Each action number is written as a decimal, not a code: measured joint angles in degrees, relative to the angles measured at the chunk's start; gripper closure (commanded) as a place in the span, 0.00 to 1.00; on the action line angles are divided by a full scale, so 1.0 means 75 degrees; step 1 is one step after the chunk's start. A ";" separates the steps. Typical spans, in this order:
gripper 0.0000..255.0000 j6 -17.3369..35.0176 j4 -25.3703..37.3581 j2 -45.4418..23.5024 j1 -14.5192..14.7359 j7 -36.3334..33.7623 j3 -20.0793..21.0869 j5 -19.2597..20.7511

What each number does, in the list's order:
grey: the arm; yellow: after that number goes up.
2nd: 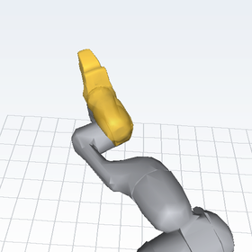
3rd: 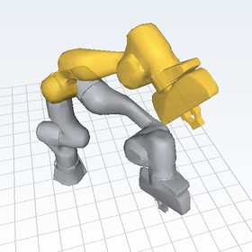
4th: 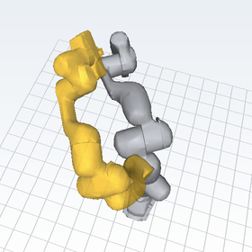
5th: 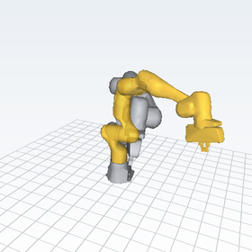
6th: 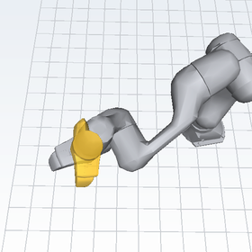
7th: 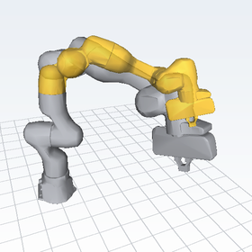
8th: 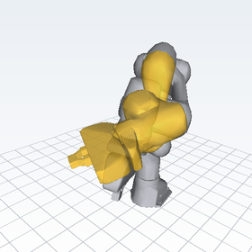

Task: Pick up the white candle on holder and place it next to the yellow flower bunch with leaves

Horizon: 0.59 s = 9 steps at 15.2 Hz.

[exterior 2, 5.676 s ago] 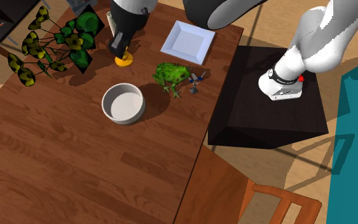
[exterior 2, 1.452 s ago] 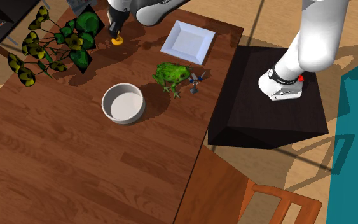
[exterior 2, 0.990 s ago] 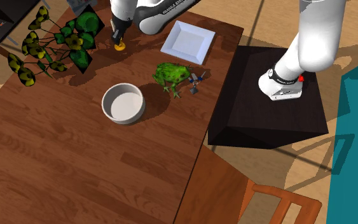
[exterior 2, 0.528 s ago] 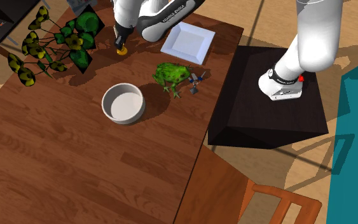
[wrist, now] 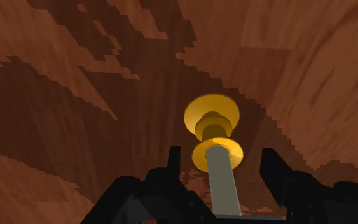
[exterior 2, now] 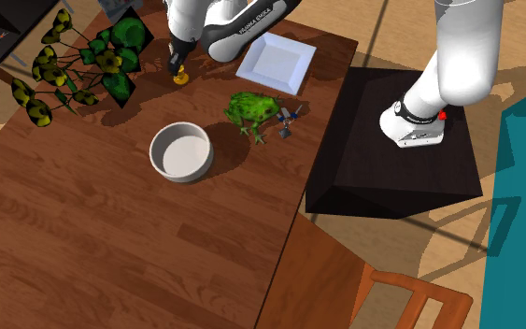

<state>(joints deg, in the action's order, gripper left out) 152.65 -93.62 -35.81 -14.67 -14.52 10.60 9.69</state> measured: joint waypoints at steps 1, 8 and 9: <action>0.00 0.0000 0.0000 0.0000 0.0000 0.0000 0.0000 0.0000; 0.00 -0.0150 -0.0394 0.0545 -0.0100 0.0045 0.0094 -0.0089; 0.00 -0.0230 -0.0519 0.0755 -0.0155 0.0086 0.0136 -0.0137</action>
<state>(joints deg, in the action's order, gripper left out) 150.92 -97.51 -30.15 -15.83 -13.87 11.61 8.66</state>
